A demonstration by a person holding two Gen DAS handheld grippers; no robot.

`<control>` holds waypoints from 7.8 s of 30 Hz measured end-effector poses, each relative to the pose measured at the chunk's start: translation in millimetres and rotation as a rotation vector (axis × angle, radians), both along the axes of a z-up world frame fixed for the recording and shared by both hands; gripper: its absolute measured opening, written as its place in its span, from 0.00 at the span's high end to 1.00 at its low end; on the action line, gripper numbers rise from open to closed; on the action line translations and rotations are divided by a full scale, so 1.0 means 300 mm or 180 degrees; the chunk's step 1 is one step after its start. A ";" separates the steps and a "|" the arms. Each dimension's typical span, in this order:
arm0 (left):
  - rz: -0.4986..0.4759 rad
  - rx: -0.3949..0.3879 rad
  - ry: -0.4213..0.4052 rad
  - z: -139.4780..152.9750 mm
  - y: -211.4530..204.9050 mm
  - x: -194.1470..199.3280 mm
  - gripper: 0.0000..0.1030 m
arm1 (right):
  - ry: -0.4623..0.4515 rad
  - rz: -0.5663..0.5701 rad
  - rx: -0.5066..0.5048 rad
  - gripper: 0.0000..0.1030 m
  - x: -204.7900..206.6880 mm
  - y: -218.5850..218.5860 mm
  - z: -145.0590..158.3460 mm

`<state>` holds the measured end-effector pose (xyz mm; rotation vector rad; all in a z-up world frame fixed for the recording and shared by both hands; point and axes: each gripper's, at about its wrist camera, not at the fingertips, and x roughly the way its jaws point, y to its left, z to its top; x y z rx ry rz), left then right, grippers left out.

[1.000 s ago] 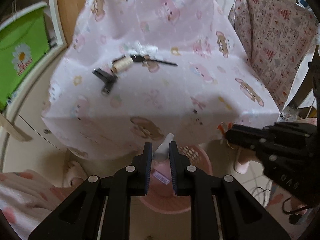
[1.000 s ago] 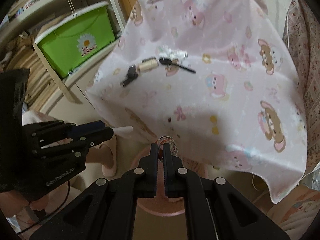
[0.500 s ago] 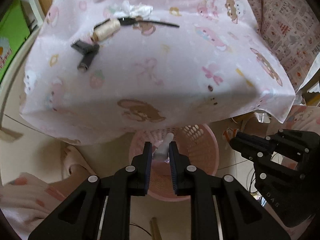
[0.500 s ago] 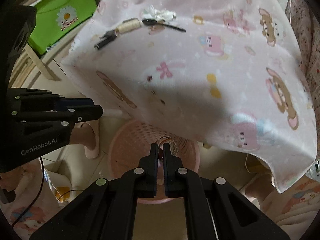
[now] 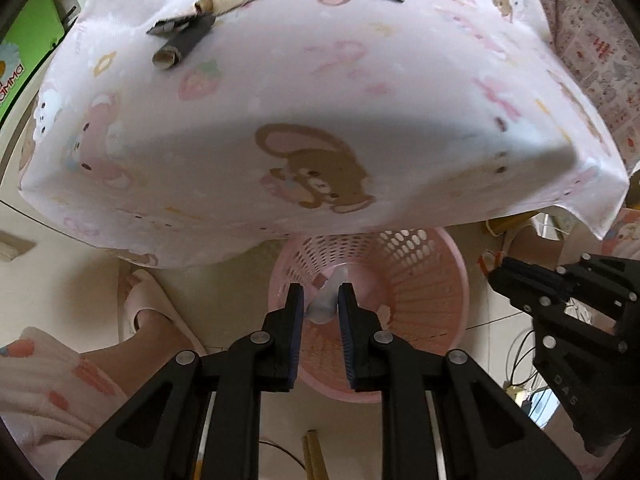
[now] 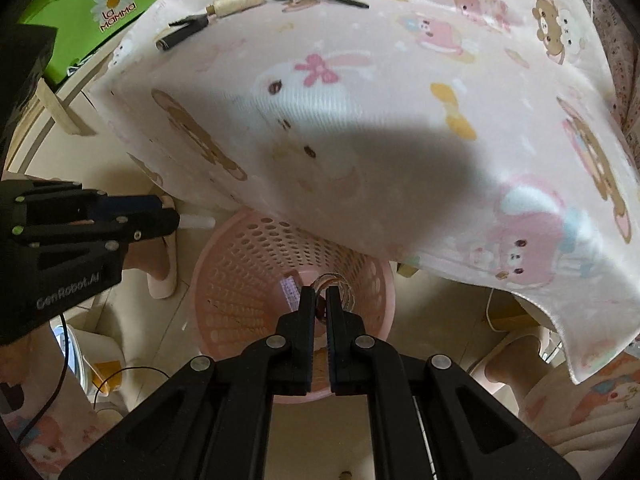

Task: Collect trash
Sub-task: 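Carry the white paper and red item down over the wastebasket with both grippers, then open both grippers to drop the items into the basket, then raise both grippers back toward the remaining items on the table, then lower the left gripper onto the black clip and close it, then grasp the black spoon by its handle with the right gripper, then carry the clip and spoon down over the pink wastebasket with both grippers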

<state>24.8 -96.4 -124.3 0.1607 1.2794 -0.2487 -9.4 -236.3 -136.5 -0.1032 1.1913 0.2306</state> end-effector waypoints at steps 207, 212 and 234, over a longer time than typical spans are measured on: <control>0.0928 -0.0521 -0.1612 0.470 0.302 0.276 0.98 | -0.0587 0.0454 0.0045 0.89 0.724 0.175 0.241; 0.0920 -0.0735 -0.1556 0.507 0.300 0.248 0.98 | -0.0647 0.0304 0.0262 0.93 0.659 0.135 0.273; 0.0585 -0.0660 -0.1452 0.520 0.151 0.059 0.98 | -0.1220 0.0011 0.0735 0.93 0.192 -0.061 0.519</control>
